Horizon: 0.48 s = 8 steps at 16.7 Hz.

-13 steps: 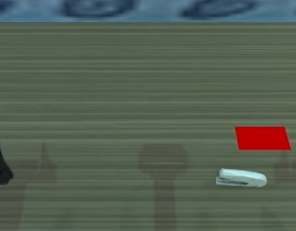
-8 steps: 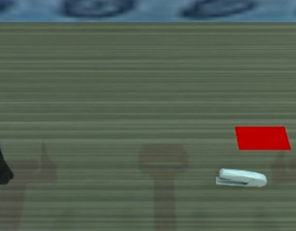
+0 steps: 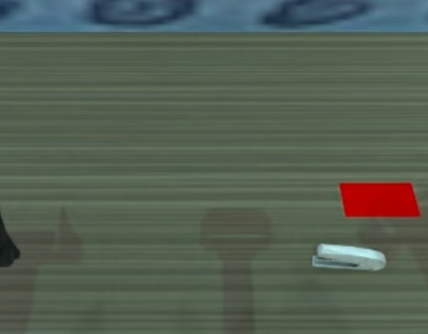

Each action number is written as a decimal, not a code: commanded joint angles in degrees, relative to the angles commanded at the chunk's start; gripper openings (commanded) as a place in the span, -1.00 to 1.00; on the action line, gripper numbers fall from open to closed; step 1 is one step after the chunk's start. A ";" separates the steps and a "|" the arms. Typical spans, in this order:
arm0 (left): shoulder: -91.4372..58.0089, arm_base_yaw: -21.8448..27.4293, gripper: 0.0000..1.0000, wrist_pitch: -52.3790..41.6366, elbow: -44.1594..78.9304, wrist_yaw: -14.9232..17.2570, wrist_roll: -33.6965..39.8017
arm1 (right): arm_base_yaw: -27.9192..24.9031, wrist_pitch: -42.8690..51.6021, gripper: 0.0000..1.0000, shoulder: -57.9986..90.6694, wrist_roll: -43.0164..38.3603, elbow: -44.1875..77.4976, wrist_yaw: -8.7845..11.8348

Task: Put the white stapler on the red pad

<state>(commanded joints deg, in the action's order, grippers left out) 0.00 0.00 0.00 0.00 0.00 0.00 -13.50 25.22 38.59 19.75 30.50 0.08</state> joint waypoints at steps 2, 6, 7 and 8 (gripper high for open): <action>0.00 0.00 1.00 0.00 0.00 0.00 0.00 | -3.62 7.14 1.00 12.11 5.40 8.08 -0.03; 0.00 0.00 1.00 0.00 0.00 0.00 0.00 | -10.65 20.88 1.00 34.32 15.79 23.57 0.04; 0.00 0.00 1.00 0.00 0.00 0.00 0.00 | -12.27 23.96 1.00 39.03 18.16 27.15 0.07; 0.00 0.00 1.00 0.00 0.00 0.00 0.00 | -13.79 26.84 1.00 43.41 20.39 30.59 0.09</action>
<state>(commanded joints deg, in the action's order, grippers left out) 0.00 0.00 0.00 0.00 0.00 0.00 -27.28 52.06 82.01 40.14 61.08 0.17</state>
